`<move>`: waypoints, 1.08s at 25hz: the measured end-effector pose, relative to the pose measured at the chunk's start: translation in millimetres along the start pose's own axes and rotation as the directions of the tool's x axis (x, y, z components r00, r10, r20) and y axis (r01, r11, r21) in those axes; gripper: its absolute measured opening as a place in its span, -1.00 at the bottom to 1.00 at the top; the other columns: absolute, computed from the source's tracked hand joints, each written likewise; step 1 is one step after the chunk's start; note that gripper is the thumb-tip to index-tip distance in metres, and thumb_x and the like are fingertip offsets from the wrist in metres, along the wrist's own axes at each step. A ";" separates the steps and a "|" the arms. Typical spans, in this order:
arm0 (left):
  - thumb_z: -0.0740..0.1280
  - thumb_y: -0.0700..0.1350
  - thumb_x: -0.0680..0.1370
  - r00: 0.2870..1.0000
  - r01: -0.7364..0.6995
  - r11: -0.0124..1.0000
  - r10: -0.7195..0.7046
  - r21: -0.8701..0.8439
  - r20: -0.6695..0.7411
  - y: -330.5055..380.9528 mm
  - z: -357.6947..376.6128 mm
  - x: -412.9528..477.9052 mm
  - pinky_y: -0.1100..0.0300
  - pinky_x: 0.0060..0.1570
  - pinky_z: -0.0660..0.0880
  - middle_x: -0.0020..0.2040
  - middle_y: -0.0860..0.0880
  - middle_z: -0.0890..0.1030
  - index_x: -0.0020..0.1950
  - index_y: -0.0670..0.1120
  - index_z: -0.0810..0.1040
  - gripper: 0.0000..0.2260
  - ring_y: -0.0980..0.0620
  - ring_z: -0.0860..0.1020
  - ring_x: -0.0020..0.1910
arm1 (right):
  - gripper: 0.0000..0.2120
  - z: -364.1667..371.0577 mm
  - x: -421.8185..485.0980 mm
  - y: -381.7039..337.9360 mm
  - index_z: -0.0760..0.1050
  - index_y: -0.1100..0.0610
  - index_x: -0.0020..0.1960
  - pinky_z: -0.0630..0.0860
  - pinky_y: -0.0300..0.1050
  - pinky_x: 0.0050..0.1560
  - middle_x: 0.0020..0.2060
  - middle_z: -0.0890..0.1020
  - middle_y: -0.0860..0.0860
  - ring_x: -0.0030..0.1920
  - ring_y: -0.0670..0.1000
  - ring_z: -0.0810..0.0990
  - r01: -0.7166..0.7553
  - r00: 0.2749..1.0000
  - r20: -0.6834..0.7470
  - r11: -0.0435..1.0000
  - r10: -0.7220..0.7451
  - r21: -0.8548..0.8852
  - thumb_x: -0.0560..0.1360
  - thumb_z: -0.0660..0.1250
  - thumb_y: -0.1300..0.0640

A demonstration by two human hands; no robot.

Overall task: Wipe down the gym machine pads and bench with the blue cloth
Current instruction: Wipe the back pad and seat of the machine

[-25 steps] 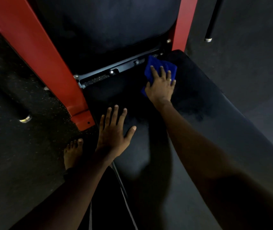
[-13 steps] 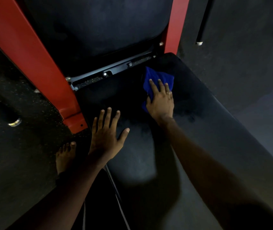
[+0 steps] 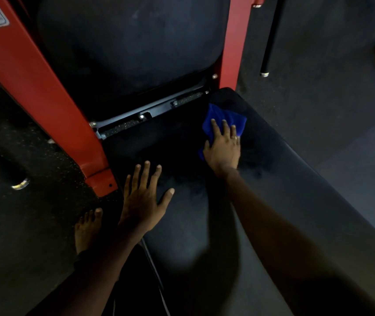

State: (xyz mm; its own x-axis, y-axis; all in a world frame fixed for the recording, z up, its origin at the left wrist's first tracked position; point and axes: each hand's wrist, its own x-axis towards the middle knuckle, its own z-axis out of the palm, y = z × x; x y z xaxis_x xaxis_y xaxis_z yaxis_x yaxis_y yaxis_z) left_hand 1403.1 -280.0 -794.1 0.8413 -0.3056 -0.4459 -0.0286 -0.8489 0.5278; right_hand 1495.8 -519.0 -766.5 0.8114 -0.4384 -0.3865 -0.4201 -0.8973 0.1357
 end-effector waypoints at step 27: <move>0.23 -0.03 0.62 0.997 -0.075 0.988 0.071 -0.134 -0.037 -9.8 -17.7 33.7 -0.08 0.40 0.29 0.47 -0.10 0.38 0.39 -0.08 0.46 -0.65 -0.11 0.25 0.50 | -0.36 -5.9 69.1 23.6 0.12 -0.08 0.61 0.13 0.24 0.53 0.60 0.15 0.10 0.58 0.26 0.08 0.006 1.000 -0.003 1.000 -0.006 -0.011 0.58 0.25 -0.07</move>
State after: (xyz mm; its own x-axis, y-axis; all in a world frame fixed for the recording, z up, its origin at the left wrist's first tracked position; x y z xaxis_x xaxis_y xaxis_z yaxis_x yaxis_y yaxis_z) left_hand 1441.3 -274.3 -801.5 0.8567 -0.3486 -0.3803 -0.0191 -0.7581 0.6518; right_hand 1544.4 -570.8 -784.7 0.8153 -0.4330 -0.3845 -0.4107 -0.9005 0.1433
